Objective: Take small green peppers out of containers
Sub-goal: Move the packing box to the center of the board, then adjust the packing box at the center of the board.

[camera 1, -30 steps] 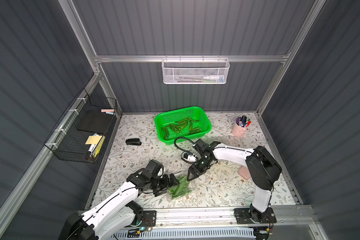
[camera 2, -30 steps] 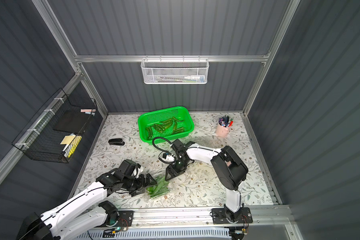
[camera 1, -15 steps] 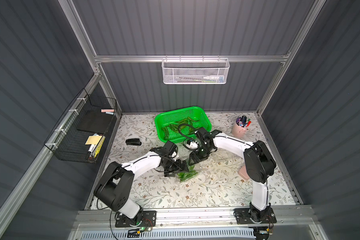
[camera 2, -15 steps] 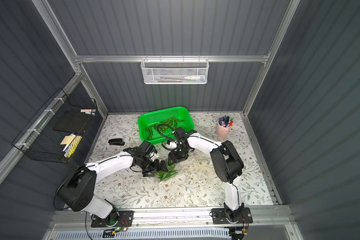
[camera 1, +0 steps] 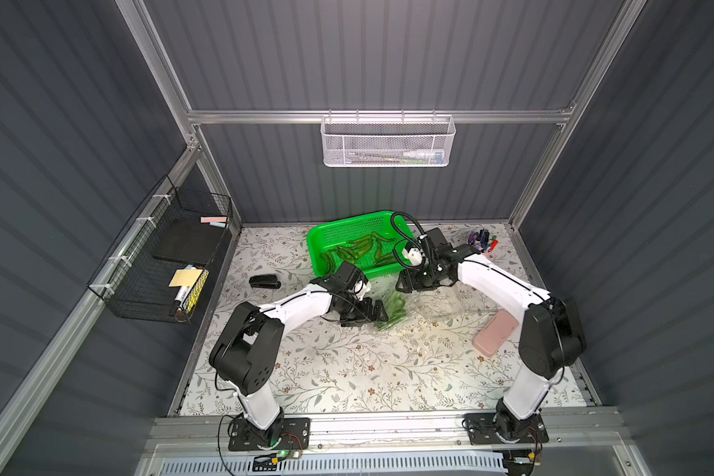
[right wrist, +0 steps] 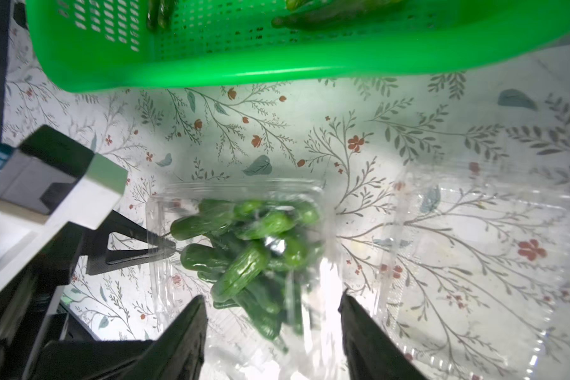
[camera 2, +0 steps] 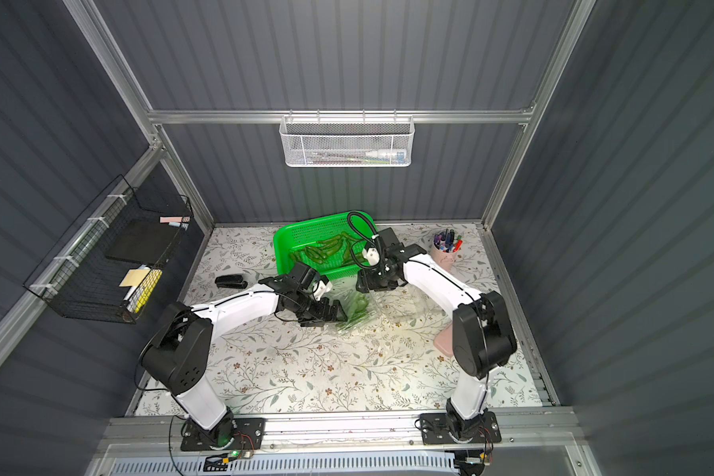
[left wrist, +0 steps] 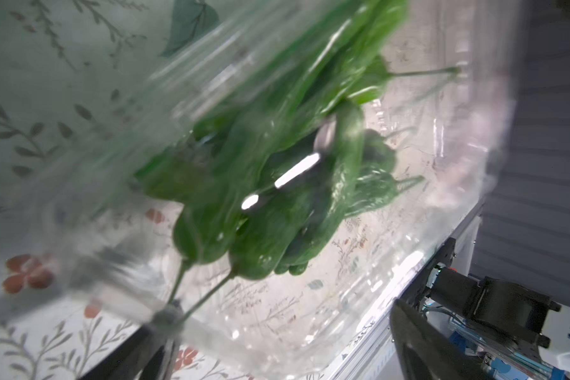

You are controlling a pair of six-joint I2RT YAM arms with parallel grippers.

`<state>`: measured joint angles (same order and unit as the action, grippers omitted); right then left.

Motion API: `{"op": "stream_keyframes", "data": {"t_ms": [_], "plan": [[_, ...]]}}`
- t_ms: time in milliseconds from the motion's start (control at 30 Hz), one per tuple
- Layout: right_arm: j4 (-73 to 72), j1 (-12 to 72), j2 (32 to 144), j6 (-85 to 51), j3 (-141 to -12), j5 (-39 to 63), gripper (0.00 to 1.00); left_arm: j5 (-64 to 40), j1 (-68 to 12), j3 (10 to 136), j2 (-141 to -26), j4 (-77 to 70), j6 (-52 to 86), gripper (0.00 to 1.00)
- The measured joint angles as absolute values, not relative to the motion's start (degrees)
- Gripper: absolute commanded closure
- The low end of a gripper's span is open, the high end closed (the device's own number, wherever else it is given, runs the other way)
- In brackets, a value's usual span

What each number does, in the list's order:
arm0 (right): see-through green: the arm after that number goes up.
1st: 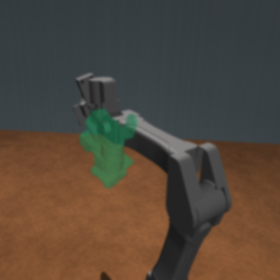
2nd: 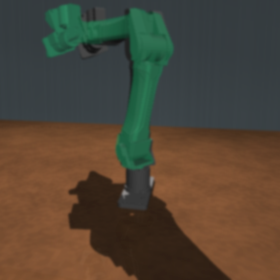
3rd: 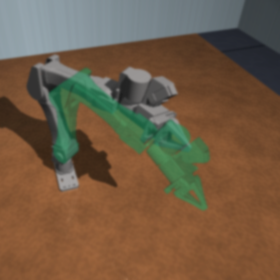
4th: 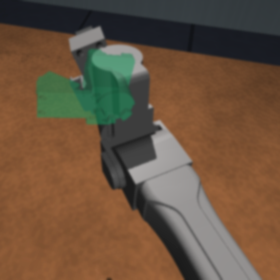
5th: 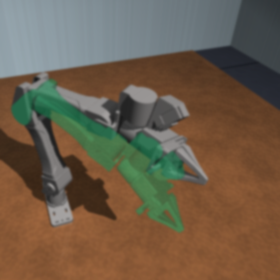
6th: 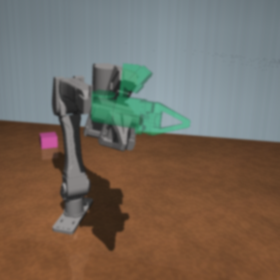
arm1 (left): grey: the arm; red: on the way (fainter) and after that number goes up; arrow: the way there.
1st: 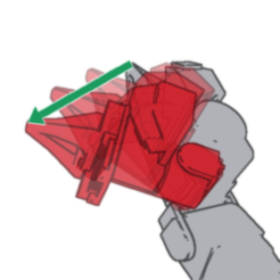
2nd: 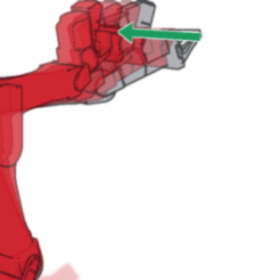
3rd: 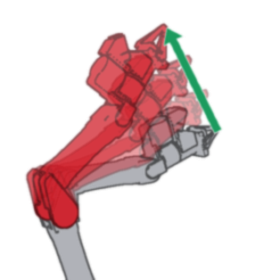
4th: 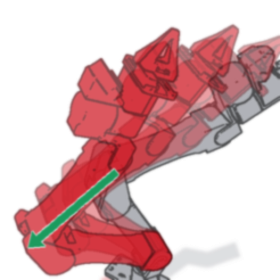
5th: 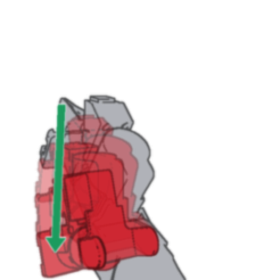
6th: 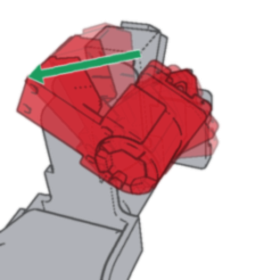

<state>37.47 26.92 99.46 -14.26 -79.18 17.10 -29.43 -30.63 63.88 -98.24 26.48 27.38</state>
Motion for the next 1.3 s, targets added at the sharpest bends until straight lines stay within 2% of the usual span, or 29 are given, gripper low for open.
{"op": "stream_keyframes", "data": {"t_ms": [333, 500, 733, 1000, 1300], "plan": [[36.49, 26.76, 102.10, -16.58, -74.17, 22.87, 0.35, -17.80, -29.19, 73.32, -97.08, 31.64, 23.35, 0.01], [37.10, 26.76, 98.21, -16.29, -70.06, 24.08, 0.35, -15.77, -29.15, 78.63, -98.50, 30.26, 21.69, 0.01], [38.41, 26.76, 90.80, -15.77, -64.01, 27.64, 0.36, -16.64, -29.39, 85.69, -107.81, 27.33, 18.94, 0.01], [37.04, 26.76, 90.04, -16.01, -56.10, 36.60, 0.36, -18.11, -30.61, 85.78, -110.41, 27.27, 16.86, 0.01], [31.46, 25.32, 96.88, -17.82, -57.78, 39.92, 0.36, -21.10, -31.09, 79.24, -110.08, 23.94, 16.64, 0.01]]}}
